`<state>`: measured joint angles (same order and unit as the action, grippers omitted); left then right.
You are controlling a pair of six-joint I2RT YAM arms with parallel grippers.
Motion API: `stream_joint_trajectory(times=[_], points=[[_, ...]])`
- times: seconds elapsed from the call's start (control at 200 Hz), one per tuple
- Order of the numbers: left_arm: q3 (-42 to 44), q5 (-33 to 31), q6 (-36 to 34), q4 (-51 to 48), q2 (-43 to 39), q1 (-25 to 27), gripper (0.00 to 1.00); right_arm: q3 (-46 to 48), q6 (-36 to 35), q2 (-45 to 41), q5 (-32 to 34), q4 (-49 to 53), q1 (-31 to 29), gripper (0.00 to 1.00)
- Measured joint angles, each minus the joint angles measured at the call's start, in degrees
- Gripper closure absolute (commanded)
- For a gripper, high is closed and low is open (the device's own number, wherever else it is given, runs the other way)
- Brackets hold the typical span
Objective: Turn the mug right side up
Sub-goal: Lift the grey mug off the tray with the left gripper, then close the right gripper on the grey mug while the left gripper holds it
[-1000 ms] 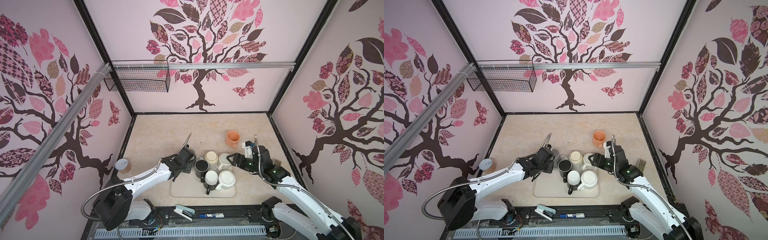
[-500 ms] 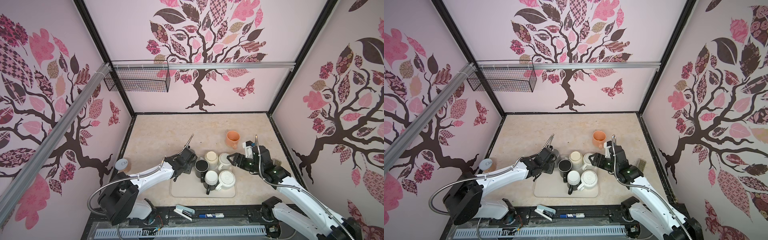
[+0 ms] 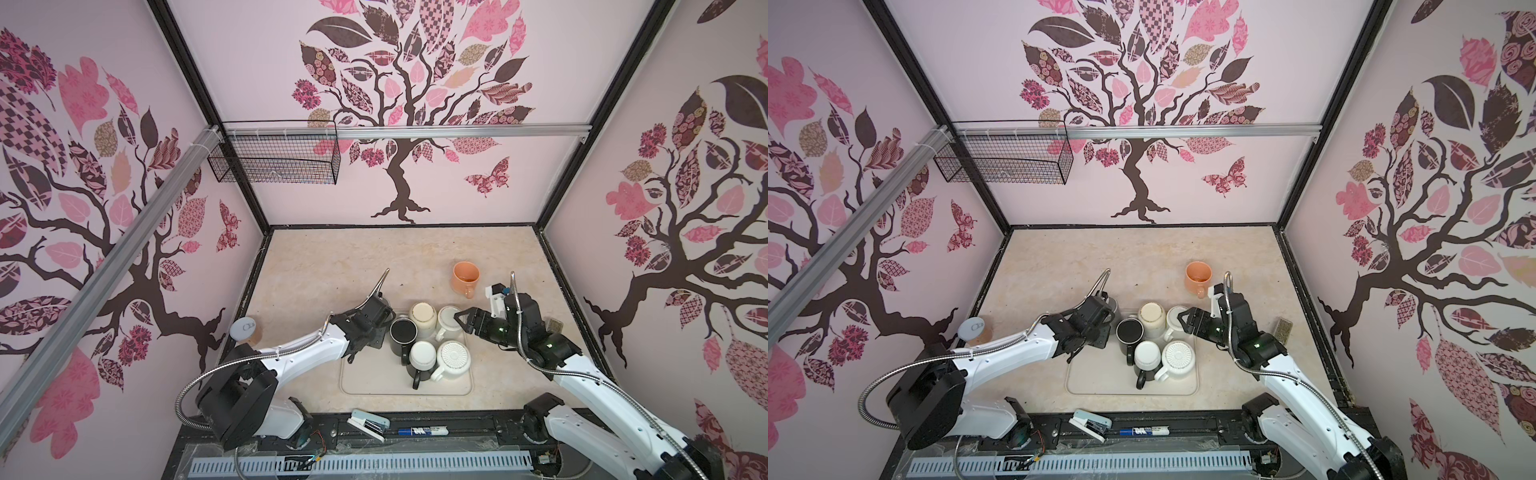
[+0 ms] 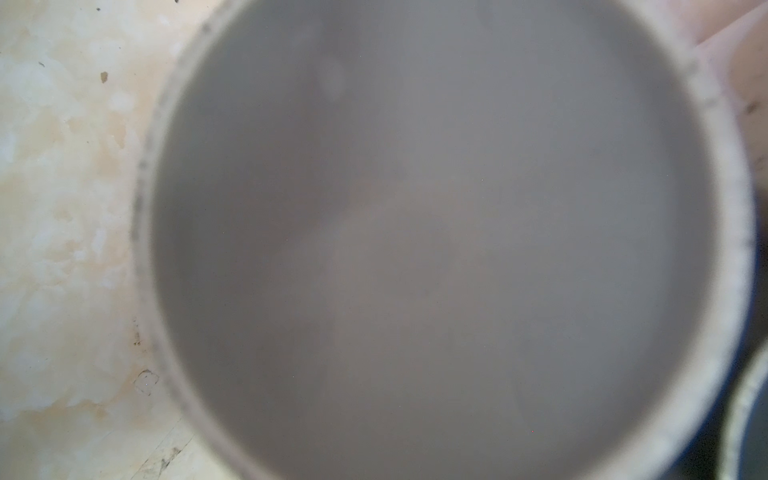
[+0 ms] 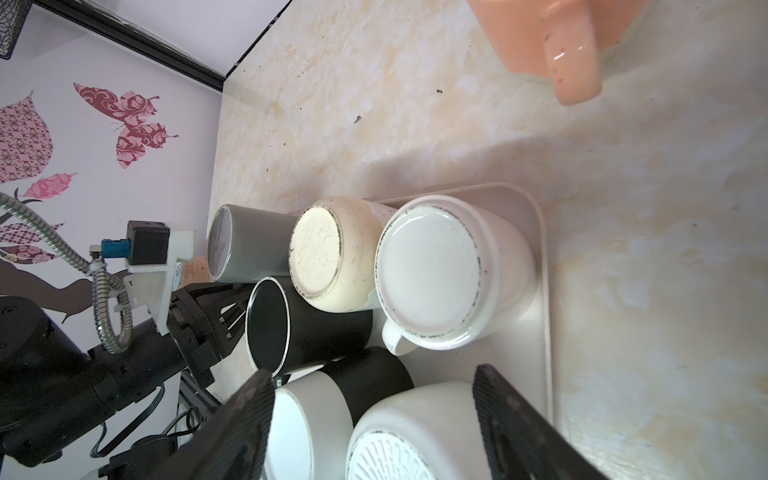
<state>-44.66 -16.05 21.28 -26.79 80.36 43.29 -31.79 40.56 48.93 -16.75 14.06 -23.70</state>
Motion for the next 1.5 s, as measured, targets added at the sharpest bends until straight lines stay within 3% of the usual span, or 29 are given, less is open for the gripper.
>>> stream_joint_trajectory(times=[0.28, 0.48, 0.82, 1.09, 1.28, 1.5], points=[[-0.02, -6.56, 0.02, -4.26, -1.9, -0.02, 1.0, 0.0, 1.31, -1.57, -0.52, -0.2, -0.35, 0.23], [-0.02, -9.7, -0.13, -6.25, -8.94, -0.11, 1.0, -0.07, 3.21, -3.04, -1.7, -0.66, -1.4, 0.24], [-5.49, -7.93, 0.61, -11.98, -17.14, 0.13, 1.0, -1.68, 9.25, -6.12, -3.48, -6.45, -6.4, 0.25], [-13.4, -0.55, 4.2, -13.22, -25.03, 0.15, 1.0, 5.11, 18.78, 0.17, -5.73, -31.8, -14.91, 0.3], [-16.39, 5.4, 8.15, -12.61, -28.17, 0.15, 1.0, 8.17, 25.53, 12.24, -7.17, -50.16, -15.93, 0.36], [-16.52, 10.1, 12.44, -11.19, -29.79, 0.15, 1.0, 5.31, 31.23, 21.55, -8.5, -68.26, -17.33, 0.4]])
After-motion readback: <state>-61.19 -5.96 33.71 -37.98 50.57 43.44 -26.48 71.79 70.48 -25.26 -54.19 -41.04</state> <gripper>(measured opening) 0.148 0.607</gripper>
